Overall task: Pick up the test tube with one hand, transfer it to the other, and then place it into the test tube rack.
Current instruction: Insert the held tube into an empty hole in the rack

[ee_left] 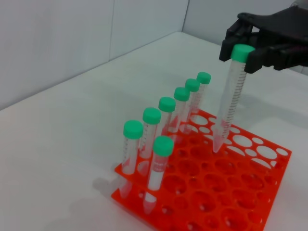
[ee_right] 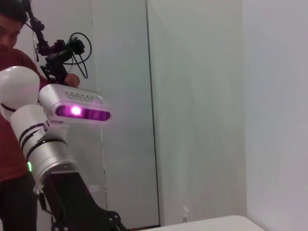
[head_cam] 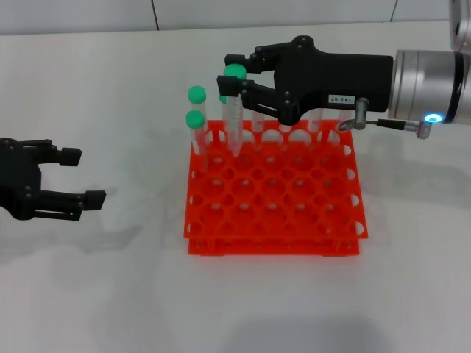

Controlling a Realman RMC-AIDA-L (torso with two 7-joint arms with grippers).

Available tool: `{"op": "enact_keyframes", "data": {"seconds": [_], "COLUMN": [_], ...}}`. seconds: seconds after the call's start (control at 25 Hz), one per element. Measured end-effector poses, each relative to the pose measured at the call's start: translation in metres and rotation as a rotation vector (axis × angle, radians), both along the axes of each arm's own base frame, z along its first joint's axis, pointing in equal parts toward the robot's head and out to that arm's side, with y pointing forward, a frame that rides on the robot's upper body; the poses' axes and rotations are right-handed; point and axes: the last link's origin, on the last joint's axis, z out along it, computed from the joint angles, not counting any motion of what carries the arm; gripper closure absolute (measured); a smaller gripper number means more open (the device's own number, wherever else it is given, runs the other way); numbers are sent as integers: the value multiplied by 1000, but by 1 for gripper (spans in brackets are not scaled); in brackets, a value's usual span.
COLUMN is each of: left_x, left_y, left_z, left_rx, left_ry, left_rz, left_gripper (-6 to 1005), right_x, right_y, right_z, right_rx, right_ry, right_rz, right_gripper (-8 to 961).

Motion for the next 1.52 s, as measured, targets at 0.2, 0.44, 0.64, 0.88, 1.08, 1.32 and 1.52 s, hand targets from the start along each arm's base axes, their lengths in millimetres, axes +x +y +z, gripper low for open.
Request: {"op": "enact_keyframes", "data": {"seconds": [0.2, 0.44, 0.64, 0.88, 1.08, 1.32, 1.52], "left_x": [0, -1, 1, 0, -1, 0, 1], "left_y": [0, -2, -1, -1, 0, 0, 0], "left_z": [-5, -12, -18, -21, -24, -25, -27], "left_rx": [-8, -20, -35, -39, -41, -41, -45], "left_ry": [4, 24, 36, 30, 24, 22, 20], "left_rz": [-17, -30, -45, -46, -52, -54, -57], "left_gripper": [106, 106, 106, 105, 106, 106, 105], "right_x": [-2, -4, -6, -5, -5, -6, -6], "right_y": [1, 6, 10, 14, 16, 17, 18], "right_z": [-2, -4, -9, -12, -16, -24, -32], "right_rx": [1, 23, 33, 51, 55, 62, 63], "right_ry": [1, -12, -28, -45, -60, -86, -111], "right_rz": [-3, -18, -25, -46, -54, -60, -65], "right_gripper": [687, 687, 687, 688, 688, 688, 688]}}
